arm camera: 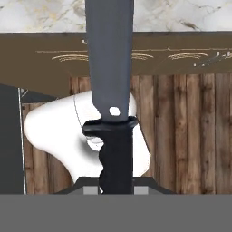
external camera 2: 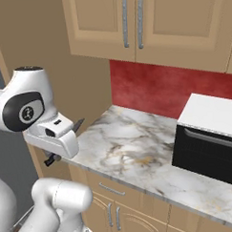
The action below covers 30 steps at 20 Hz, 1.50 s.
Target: Retrieve the butter from the fridge and place it on a plate on the dining table. Then retrieve the butter knife by the fridge and place it near the plate.
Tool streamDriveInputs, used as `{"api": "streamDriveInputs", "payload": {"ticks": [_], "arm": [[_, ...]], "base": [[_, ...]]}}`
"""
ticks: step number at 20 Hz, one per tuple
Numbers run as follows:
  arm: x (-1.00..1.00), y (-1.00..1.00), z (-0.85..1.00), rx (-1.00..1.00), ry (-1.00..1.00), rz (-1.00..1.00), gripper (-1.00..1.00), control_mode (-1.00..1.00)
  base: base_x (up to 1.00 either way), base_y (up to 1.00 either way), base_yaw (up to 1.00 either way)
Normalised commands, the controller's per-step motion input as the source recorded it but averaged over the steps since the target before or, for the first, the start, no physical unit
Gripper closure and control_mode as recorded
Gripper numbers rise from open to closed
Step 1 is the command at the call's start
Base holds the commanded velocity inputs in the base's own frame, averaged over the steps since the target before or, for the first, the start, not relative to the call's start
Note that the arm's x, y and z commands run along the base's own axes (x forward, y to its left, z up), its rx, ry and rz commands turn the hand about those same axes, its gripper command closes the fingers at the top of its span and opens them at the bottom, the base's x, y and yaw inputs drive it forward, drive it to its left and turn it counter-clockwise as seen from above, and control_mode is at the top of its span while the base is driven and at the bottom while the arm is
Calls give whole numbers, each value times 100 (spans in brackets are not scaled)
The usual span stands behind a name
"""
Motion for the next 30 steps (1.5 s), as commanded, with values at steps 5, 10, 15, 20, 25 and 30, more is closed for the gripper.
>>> {"api": "streamDriveInputs", "payload": {"ticks": [5,10,15,20,25,30], "arm": [[0,0,0,0,0,0,100,100],[0,0,0,0,0,0,100,100],[0,0,0,0,0,0,100,100],[0,0,0,0,0,0,100,100],[0,0,0,0,0,0,100,100],[0,0,0,0,0,0,100,100]], "base": [[-46,-53,-18],[-55,-78,-37],[-15,-71,-71],[0,-35,-95],[1,-4,-100],[4,0,-100]]}}
